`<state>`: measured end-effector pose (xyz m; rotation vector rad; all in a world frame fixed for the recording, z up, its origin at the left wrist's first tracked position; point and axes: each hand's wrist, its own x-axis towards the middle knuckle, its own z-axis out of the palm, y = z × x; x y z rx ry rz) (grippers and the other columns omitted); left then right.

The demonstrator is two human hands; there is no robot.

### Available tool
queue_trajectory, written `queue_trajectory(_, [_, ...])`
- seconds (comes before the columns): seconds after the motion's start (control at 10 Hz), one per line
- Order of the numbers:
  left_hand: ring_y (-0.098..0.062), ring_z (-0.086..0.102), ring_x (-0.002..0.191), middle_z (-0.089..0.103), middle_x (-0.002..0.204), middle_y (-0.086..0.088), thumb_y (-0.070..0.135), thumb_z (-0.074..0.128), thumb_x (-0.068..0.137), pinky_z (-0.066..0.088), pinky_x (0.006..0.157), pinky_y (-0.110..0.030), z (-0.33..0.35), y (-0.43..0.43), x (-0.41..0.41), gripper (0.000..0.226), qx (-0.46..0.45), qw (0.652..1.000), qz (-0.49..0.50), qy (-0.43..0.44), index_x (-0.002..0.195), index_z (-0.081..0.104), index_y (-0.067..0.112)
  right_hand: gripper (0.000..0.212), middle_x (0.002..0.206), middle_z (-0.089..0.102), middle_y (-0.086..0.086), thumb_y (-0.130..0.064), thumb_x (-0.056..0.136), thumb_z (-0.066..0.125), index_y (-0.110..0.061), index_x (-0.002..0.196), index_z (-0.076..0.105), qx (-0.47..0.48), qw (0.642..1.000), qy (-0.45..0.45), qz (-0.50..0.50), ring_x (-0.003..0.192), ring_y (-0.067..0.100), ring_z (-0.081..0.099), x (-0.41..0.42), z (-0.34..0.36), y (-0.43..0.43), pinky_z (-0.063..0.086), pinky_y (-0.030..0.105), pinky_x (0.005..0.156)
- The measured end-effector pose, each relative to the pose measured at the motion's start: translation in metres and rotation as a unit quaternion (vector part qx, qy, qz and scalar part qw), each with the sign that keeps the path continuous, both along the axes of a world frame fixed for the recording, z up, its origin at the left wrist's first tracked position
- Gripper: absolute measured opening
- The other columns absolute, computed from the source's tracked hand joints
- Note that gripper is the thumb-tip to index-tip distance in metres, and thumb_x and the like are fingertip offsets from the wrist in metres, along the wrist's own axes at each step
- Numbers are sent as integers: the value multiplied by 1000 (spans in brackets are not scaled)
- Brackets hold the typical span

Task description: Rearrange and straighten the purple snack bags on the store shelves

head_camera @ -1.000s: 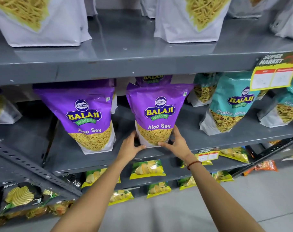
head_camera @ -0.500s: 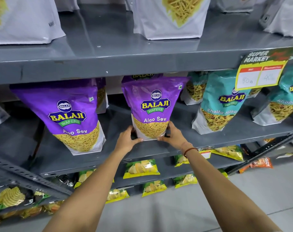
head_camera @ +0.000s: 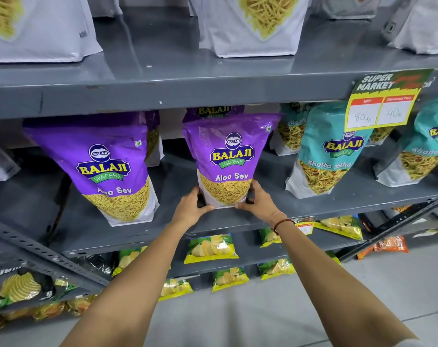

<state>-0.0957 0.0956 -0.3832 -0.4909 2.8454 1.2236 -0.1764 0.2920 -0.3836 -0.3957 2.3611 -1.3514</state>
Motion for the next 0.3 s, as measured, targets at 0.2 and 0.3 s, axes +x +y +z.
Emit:
queue_trajectory(0.2, [-34, 48, 122, 52, 133, -15, 30, 70, 77, 44, 94, -44, 9, -4, 10, 64, -89, 995, -23, -45, 130, 39, 11, 93, 145, 43, 16, -24, 69, 82, -8, 144, 29, 59, 994, 63, -60, 135, 33, 38, 15, 11, -1, 37, 47, 110])
queue_trajectory(0.3, [-34, 43, 127, 48, 139, -15, 30, 66, 80, 42, 100, -44, 24, -9, 22, 65, -129, 991, -44, -19, 136, 36, 12, 78, 139, 47, 22, -20, 77, 75, 0, 140, 33, 66, 985, 127, -95, 131, 34, 41, 33, 33, 3, 35, 39, 107])
